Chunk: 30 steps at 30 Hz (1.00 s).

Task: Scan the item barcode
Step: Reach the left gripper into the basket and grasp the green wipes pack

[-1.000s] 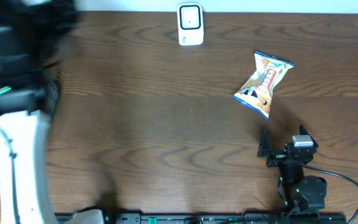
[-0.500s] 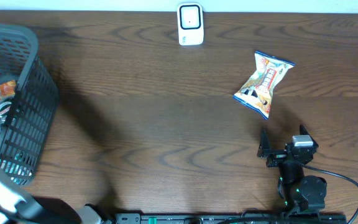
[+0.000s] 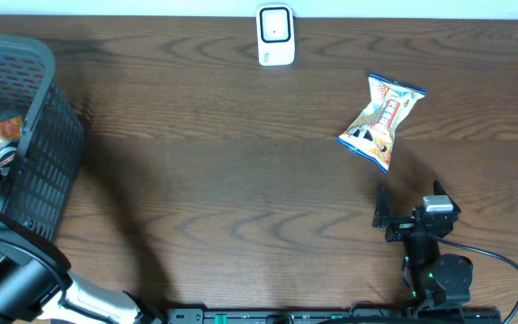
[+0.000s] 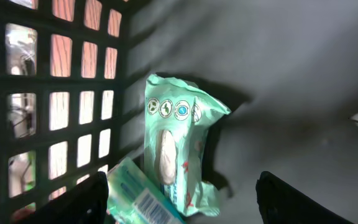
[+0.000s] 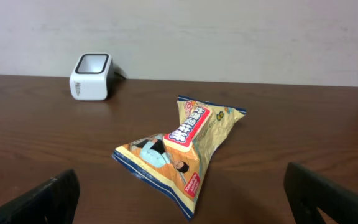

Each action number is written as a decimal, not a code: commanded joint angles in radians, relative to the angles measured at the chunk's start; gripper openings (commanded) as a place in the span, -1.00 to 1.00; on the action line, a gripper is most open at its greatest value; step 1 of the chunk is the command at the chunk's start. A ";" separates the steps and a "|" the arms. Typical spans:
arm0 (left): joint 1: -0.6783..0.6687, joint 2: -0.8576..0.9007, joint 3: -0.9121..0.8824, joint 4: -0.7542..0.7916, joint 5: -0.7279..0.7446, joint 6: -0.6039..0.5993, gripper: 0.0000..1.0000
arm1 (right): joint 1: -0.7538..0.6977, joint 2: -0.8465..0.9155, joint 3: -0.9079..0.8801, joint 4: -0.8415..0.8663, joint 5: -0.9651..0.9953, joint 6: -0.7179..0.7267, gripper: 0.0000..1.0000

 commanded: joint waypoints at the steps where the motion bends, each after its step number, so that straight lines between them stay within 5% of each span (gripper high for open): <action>1: 0.003 0.067 0.004 -0.011 -0.051 -0.018 0.50 | -0.003 -0.006 -0.003 -0.003 0.004 -0.007 0.98; 13: 0.006 0.238 0.002 -0.005 -0.090 -0.019 0.48 | -0.003 -0.006 -0.003 -0.003 0.004 -0.007 0.99; 22: 0.029 0.245 0.008 -0.003 -0.090 -0.010 -0.72 | -0.003 -0.006 -0.003 -0.003 0.004 -0.007 0.99; 30: 0.029 0.153 0.081 -0.033 -0.040 -0.008 -0.85 | -0.003 -0.006 -0.003 -0.003 0.004 -0.007 0.99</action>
